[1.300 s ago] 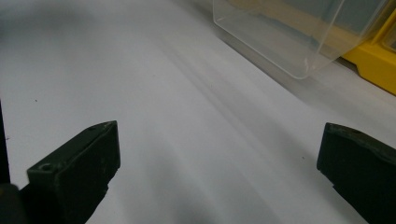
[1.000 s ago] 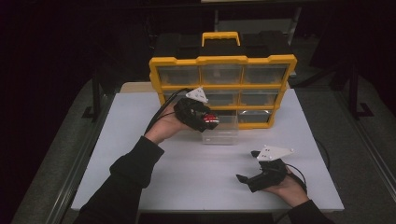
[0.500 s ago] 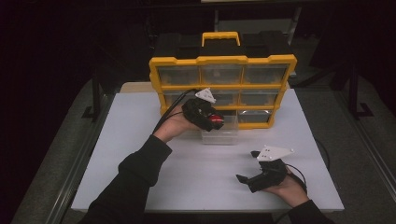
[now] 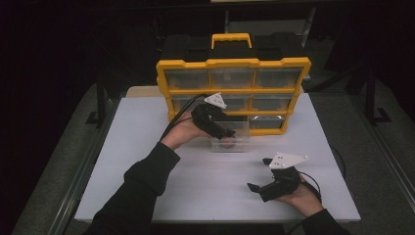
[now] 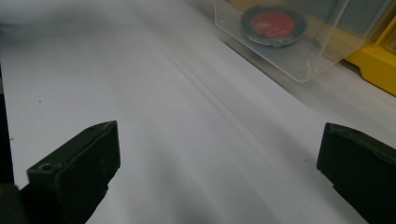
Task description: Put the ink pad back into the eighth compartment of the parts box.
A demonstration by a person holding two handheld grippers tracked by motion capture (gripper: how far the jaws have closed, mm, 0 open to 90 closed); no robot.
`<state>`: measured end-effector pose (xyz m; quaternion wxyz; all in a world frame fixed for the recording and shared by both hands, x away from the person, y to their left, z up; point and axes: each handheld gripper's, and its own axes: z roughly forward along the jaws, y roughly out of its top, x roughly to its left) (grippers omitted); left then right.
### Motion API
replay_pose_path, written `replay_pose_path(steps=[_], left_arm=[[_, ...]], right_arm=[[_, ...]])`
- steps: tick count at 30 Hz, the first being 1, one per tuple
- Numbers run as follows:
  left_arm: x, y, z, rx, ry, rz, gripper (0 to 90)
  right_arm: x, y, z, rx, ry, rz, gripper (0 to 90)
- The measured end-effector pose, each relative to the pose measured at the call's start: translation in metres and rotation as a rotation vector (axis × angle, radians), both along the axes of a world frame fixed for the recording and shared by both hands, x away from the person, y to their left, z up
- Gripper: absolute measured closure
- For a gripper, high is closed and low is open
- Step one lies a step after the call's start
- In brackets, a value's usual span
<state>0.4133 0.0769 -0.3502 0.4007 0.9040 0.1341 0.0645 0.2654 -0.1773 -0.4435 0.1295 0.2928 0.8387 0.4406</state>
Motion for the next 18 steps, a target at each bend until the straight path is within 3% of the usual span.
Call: replay_pose_path(steps=[8, 18], left_arm=[[-0.011, 0.020, 0.002, -0.046, 0.001, 0.012, 22.7], [-0.020, 0.044, 0.003, -0.069, -0.011, 0.034, 19.8]], right_arm=[[0.000, 0.000, 0.000, -0.003, 0.000, 0.002, 0.0], [0.000, 0.000, 0.000, -0.004, 0.003, -0.005, 0.0]])
